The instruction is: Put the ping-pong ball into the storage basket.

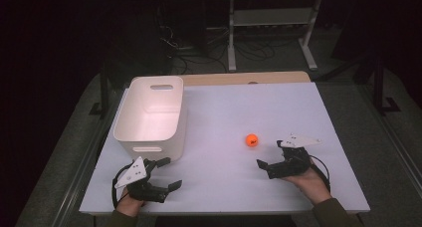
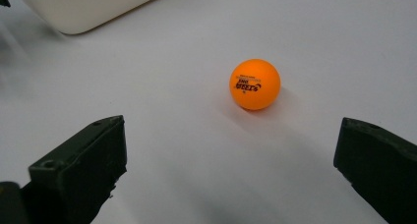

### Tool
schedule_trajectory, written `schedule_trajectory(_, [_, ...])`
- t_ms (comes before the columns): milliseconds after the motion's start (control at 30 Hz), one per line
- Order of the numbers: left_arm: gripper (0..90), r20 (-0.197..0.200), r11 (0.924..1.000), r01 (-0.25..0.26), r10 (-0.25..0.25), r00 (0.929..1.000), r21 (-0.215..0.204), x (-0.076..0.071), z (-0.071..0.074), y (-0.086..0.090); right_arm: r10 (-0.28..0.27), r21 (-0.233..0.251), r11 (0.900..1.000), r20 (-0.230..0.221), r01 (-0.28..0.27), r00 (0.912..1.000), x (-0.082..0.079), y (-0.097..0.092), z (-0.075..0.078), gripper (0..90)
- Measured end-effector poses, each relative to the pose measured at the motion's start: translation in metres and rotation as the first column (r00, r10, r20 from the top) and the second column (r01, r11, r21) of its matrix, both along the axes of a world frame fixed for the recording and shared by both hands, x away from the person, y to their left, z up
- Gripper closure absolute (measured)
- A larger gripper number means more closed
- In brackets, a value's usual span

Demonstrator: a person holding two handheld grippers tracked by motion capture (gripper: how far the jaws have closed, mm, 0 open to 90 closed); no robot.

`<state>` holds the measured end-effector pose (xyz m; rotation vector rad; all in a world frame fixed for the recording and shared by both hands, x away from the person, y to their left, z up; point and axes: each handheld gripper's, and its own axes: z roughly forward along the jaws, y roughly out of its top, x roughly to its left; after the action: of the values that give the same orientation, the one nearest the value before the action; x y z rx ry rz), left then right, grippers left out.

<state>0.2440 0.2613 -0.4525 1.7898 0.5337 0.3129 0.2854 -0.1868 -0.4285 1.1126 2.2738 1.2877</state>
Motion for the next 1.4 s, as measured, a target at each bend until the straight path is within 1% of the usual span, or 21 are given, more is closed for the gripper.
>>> schedule_trajectory(533, [14.0,-0.003,1.0000,-0.002,0.002,1.0000,-0.006,0.000,0.000,0.000,-0.002,0.010,0.9999,-0.007,0.002,1.0000,0.007,0.002,0.002,0.0])
schedule_trajectory(833, [14.0,-0.005,1.0000,-0.003,0.003,1.0000,-0.006,0.000,0.000,0.000,-0.001,0.011,0.9999,-0.019,0.001,0.9998,0.010,0.003,0.003,0.0])
schedule_trajectory(900, [14.0,-0.006,1.0000,-0.003,0.003,1.0000,-0.007,0.000,0.000,0.000,0.002,0.013,0.9999,-0.014,-0.001,0.9999,0.011,0.003,0.004,0.0])
schedule_trajectory(1400, [14.0,-0.006,1.0000,-0.003,0.003,1.0000,-0.007,0.000,0.000,0.000,0.004,0.018,0.9998,-0.016,-0.004,0.9999,0.018,0.008,0.008,0.0])
